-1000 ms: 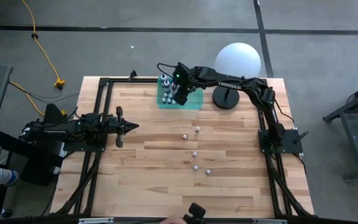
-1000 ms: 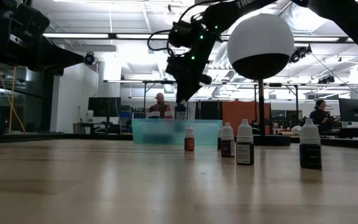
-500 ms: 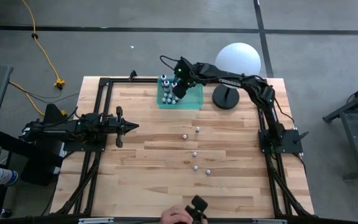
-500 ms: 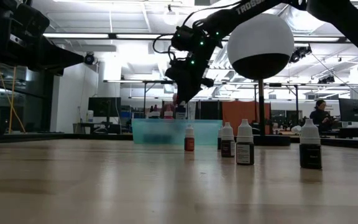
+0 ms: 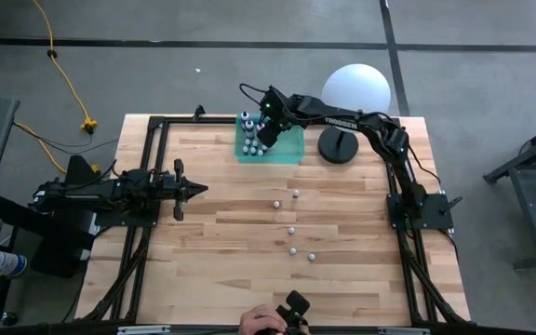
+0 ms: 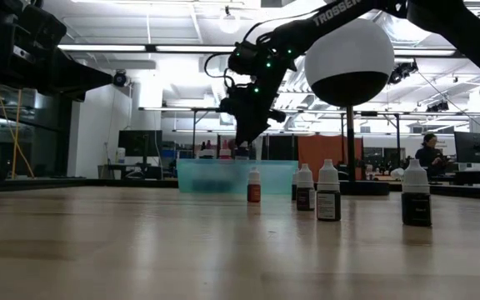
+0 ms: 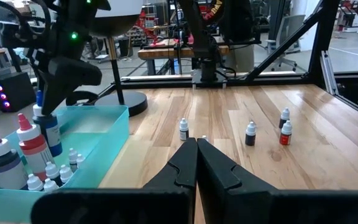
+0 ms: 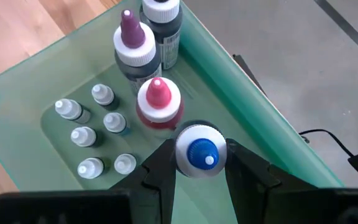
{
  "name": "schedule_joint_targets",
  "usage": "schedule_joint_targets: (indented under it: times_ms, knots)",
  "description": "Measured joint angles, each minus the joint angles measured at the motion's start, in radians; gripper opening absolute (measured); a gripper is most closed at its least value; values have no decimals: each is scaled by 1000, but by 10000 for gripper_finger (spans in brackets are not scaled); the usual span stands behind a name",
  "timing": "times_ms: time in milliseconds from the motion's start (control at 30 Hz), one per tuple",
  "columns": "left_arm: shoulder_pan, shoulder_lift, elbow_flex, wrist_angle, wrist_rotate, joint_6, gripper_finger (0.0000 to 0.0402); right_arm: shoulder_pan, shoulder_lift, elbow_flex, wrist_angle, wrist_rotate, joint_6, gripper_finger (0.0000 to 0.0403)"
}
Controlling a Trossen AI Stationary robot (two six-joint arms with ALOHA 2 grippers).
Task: Pick & Place food coloring
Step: Put the big blue food coloring bottle into the bin, then put the small red food coloring bottle into the bin
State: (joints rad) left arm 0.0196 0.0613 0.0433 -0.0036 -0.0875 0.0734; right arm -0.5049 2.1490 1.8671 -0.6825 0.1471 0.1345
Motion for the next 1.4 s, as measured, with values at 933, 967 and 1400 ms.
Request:
schedule_joint_targets:
  times_ms: [933,967,1400]
  knots:
    - [0,0,0,0,0,0,0,0,35,0,7,72,22,198]
    - [0,0,0,0,0,0,0,0,34,0,7,75,22,203]
    - [0,0,0,0,0,0,0,6,33,150,-100,90,18,249]
